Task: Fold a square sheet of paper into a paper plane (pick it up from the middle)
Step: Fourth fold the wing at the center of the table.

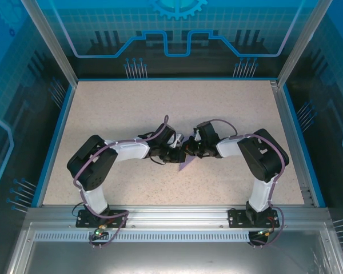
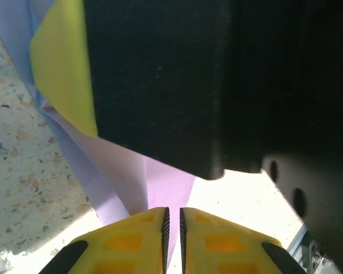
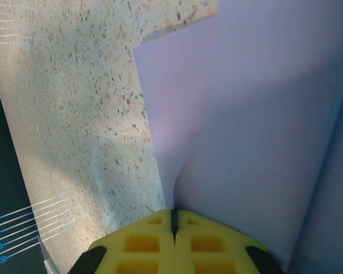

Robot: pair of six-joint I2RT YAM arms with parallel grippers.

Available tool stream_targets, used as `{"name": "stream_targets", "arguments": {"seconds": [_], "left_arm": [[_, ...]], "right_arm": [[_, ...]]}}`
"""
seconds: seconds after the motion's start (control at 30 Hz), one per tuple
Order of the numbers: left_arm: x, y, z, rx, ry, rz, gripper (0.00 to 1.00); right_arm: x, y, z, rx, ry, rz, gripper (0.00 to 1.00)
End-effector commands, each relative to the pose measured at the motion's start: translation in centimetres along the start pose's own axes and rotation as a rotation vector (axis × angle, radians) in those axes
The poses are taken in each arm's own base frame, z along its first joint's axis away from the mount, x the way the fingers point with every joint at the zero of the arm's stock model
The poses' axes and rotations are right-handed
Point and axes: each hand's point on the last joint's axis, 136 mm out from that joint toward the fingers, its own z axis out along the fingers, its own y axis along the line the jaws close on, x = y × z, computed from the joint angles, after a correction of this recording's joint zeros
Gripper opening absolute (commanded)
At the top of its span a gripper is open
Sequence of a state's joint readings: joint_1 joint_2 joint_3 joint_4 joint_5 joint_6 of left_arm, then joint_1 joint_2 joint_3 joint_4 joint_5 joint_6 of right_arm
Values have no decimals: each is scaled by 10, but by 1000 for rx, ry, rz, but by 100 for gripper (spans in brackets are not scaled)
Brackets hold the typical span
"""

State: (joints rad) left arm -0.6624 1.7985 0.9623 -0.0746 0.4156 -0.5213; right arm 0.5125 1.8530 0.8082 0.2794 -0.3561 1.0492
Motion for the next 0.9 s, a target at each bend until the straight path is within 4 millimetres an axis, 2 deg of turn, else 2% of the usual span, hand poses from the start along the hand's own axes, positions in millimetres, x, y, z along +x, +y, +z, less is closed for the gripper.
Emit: {"name": "stream_targets", "arguments": {"seconds": [0.0, 0.2, 0.87], "left_arm": [[-5, 0, 4, -15, -8, 40, 16], [0, 12, 3, -73, -1, 51, 15], [11, 28, 11, -127, 32, 56, 13]], "right_arm": [[13, -20, 4, 66, 33, 3, 2], [11, -20, 3, 63, 28, 4, 2], [9, -15, 2, 57, 23, -6, 4]]}}
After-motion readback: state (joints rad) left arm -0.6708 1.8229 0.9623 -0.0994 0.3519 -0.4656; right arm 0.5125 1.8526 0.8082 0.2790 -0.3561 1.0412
